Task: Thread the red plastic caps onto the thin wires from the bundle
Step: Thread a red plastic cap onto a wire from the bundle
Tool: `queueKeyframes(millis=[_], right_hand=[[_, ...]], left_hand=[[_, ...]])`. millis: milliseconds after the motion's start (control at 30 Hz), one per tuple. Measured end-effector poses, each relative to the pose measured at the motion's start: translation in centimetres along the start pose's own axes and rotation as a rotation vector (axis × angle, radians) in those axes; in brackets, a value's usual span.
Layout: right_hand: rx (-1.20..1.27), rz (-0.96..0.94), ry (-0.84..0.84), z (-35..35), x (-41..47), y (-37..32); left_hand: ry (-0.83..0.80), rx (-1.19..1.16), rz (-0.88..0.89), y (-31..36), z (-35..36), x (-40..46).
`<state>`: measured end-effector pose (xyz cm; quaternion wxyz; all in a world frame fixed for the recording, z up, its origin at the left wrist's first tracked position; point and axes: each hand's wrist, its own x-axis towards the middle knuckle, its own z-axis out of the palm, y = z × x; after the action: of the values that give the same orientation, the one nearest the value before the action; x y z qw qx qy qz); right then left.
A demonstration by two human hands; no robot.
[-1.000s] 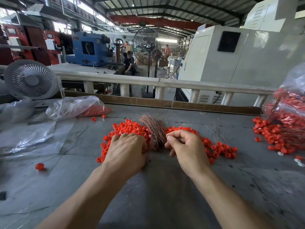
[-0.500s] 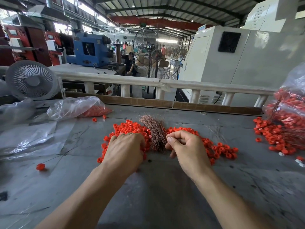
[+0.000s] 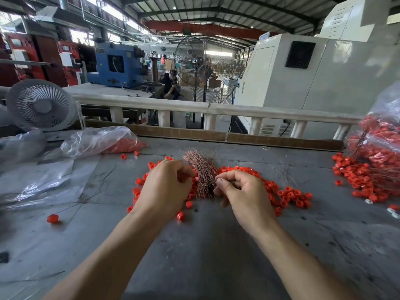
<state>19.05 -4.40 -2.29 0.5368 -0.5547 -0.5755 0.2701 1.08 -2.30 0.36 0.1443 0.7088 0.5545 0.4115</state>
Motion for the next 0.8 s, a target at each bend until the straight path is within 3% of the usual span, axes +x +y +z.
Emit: queueKeyframes(millis=[300, 567, 800], right_hand=[[0.038, -0.011, -0.035, -0.1, 0.04, 0.14], [0.13, -0.025, -0.039, 0.03, -0.01, -0.12], [0.242, -0.06, -0.07, 0.01, -0.18, -0.63]], left_hand=[[0.039, -0.144, -0.007, -0.01, -0.15, -0.08], [0.019, -0.445, -0.075, 0.01, -0.37, -0.02], [-0.025, -0.457, -0.047, -0.22, 0.16, -0.1]])
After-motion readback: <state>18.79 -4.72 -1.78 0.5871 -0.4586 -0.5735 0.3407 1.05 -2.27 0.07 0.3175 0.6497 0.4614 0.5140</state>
